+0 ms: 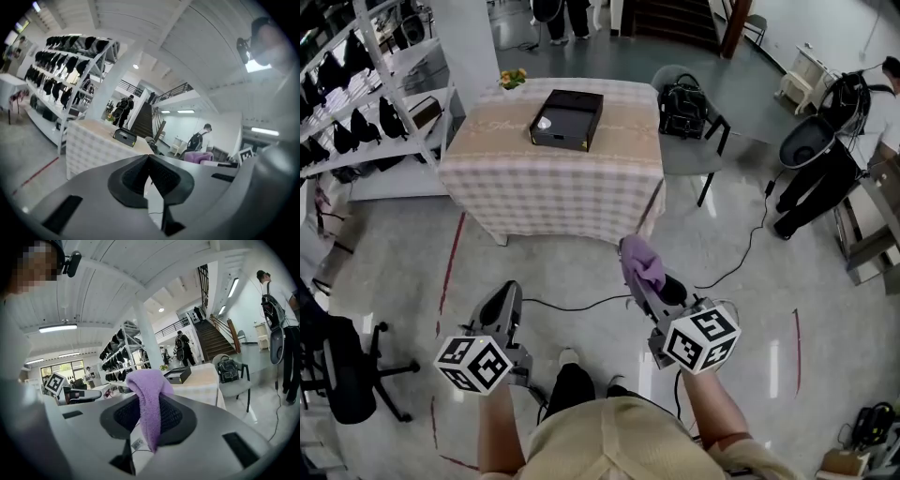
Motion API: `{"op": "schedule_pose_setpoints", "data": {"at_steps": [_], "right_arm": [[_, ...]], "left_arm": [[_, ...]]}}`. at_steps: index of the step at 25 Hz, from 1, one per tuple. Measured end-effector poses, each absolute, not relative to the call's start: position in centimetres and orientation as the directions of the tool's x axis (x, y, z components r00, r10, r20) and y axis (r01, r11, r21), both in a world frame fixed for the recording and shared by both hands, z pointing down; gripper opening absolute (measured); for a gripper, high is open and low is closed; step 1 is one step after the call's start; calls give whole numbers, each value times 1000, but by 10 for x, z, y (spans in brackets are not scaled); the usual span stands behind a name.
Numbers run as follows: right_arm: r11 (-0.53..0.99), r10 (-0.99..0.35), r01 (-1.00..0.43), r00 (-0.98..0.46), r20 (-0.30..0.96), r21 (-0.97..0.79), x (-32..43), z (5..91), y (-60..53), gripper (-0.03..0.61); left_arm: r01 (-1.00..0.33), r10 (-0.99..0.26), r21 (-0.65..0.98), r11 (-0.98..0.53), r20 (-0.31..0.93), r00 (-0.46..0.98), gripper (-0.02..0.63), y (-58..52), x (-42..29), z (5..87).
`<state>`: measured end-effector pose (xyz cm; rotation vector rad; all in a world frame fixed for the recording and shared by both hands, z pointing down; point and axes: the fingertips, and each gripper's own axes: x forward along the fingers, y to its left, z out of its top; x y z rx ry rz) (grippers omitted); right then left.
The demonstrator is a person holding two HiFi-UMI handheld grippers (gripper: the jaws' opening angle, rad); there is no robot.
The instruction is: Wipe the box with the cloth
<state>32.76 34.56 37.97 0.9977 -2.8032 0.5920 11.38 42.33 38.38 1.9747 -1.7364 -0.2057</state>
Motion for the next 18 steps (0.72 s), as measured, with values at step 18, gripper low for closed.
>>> {"op": "schedule_pose_setpoints", "data": {"at_steps": [18], "right_arm": [[725, -581, -628, -778, 238, -282, 229, 380, 273, 100]], "left_arm": [[-984, -970, 141, -108, 203, 135, 18, 349, 31, 381]]}}
